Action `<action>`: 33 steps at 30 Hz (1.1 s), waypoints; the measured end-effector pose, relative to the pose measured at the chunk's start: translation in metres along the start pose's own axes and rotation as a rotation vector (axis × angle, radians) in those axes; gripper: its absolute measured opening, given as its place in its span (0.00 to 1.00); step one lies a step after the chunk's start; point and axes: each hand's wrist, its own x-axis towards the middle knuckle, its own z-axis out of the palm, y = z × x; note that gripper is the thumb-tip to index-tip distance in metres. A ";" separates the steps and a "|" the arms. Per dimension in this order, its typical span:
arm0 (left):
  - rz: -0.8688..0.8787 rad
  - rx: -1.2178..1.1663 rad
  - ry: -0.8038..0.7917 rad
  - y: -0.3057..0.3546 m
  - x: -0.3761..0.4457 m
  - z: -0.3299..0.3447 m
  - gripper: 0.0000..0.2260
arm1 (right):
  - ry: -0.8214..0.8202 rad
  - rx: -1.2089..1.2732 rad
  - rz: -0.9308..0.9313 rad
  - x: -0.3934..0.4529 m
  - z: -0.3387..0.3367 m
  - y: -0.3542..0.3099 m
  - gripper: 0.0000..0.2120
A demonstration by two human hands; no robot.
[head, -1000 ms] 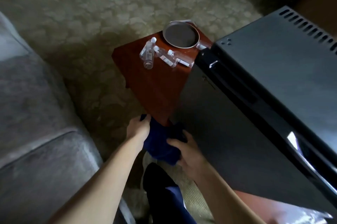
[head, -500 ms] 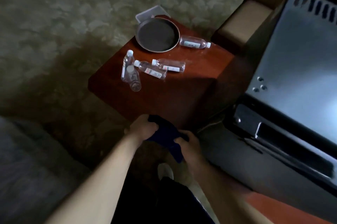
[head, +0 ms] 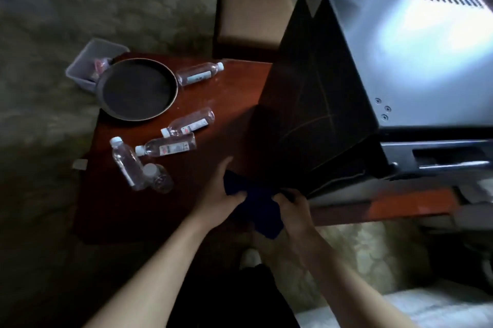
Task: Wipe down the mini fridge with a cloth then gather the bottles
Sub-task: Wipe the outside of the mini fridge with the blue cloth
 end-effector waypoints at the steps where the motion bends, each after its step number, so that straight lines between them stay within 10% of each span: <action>1: 0.018 0.080 -0.079 -0.004 0.004 -0.004 0.36 | 0.040 0.019 0.003 -0.003 0.002 0.002 0.15; 5: 0.112 0.672 -0.125 -0.014 0.024 -0.007 0.21 | 0.102 0.115 0.038 -0.009 0.013 0.025 0.12; 9: 0.111 0.782 -0.133 -0.020 0.042 0.006 0.12 | 0.119 0.230 0.135 -0.005 0.018 0.043 0.07; 20: -0.189 0.117 -0.269 -0.044 0.074 0.055 0.08 | 0.351 0.575 0.133 0.001 0.004 0.080 0.09; 25: -0.033 0.185 -0.442 -0.064 0.088 0.071 0.11 | 0.324 0.926 0.140 0.001 0.006 0.126 0.15; 29: -0.024 0.133 -0.507 -0.085 0.092 0.091 0.07 | 0.033 0.541 0.164 0.011 0.014 0.153 0.14; 33: 0.088 0.170 -0.469 -0.104 0.108 0.117 0.11 | 0.279 0.099 0.158 0.059 0.015 0.187 0.13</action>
